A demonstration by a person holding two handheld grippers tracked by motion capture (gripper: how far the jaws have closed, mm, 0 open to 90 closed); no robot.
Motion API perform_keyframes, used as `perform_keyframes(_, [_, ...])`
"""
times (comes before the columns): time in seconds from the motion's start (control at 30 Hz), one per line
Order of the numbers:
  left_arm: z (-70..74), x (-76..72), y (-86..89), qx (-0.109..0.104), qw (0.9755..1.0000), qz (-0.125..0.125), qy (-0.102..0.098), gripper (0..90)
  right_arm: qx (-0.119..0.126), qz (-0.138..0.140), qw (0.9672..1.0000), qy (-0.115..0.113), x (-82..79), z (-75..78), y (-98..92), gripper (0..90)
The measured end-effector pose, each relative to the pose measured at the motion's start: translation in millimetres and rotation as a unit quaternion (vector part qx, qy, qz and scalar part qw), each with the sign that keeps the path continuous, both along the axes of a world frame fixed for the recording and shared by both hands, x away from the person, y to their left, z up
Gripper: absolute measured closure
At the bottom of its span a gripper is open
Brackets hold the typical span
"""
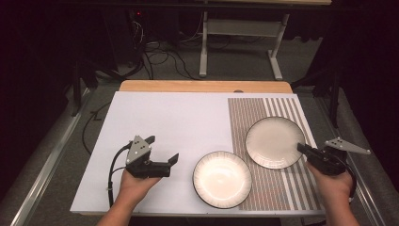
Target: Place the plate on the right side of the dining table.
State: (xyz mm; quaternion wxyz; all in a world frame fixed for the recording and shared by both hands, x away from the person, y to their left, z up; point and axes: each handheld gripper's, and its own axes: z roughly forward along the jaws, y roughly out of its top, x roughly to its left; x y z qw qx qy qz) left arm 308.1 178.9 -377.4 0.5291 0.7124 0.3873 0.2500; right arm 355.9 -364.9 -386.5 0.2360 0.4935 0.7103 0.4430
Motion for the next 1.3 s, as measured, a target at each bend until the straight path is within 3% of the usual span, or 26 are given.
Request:
perform_keyframes(0.13, [-4.5,-7.3,12.2,-0.009,0.9998,0.009,-0.015,0.0,0.000,-0.005,1.0000,0.005,1.2,-0.6,-0.1,85.9])
perform_keyframes(0.33, [-5.5,-11.3,23.1,-0.011,0.9997,0.007,-0.019,0.0,-0.001,-0.008,0.9999,0.011,3.3,0.5,0.9,85.9])
perform_keyframes(0.63, [-6.2,-10.1,22.2,-0.010,0.9998,0.012,-0.015,0.0,0.006,-0.024,0.9990,0.038,11.5,-2.0,-0.9,84.7])
perform_keyframes(0.9, [-7.8,-9.0,22.4,-0.006,0.9998,0.015,-0.009,0.0,0.022,-0.042,0.9960,0.076,20.5,-7.5,-5.1,83.0])
perform_keyframes(1.3, [-6.9,-9.7,19.3,0.003,0.9998,0.011,-0.014,0.2,0.033,-0.054,0.9942,0.087,30.3,-11.6,-5.5,82.8])
